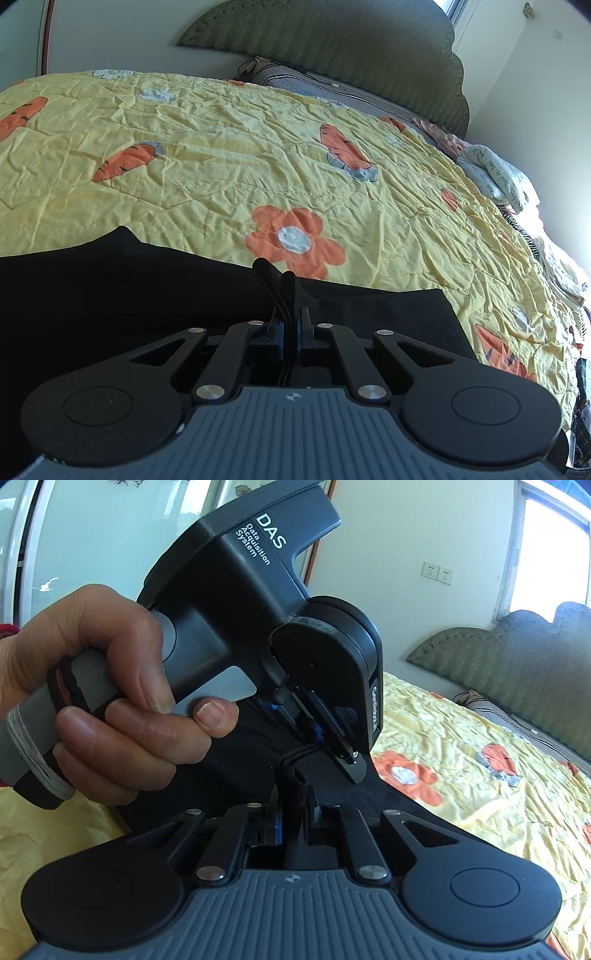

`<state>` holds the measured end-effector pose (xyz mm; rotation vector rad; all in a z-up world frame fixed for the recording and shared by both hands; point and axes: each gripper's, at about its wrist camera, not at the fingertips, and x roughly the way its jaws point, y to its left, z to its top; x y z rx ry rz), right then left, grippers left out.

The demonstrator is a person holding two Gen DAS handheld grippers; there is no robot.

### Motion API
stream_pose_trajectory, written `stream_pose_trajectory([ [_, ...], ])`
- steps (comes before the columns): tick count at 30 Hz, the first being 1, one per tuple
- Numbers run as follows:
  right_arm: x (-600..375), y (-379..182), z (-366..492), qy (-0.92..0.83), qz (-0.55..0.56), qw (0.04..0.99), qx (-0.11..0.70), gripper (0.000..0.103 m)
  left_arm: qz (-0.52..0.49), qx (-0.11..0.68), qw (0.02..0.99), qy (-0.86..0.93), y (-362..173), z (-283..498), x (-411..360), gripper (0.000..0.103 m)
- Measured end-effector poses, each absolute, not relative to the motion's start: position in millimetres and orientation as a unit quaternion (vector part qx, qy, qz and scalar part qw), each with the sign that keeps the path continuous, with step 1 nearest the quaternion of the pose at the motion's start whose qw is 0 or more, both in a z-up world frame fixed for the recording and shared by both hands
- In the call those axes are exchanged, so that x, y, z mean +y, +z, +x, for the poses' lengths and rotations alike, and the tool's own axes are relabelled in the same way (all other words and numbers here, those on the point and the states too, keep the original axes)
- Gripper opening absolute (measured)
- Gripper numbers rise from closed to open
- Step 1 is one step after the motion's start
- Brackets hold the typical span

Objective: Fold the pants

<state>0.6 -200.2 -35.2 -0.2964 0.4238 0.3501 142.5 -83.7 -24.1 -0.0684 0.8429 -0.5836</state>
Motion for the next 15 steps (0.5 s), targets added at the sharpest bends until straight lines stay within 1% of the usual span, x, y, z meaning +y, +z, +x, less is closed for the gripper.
stream_pose_trajectory([
  [5,-203,-35,8,0.186,-0.150,0.947,0.213,0.010,-0.015,0.393,0.879,-0.270,-27,140,-78,0.005],
  [11,-208,-38,9,0.190,-0.152,0.944,0.223,0.010,-0.024,0.412,0.872,-0.264,-38,148,-73,0.006],
  [13,-210,-39,9,0.191,-0.152,0.944,0.224,0.010,-0.028,0.415,0.870,-0.263,-40,149,-71,0.006],
  [14,-212,-39,11,0.191,-0.153,0.943,0.225,0.010,-0.028,0.416,0.871,-0.261,-41,149,-71,0.010],
  [15,-213,-40,11,0.192,-0.154,0.943,0.225,0.010,-0.028,0.416,0.871,-0.259,-41,149,-70,0.010],
])
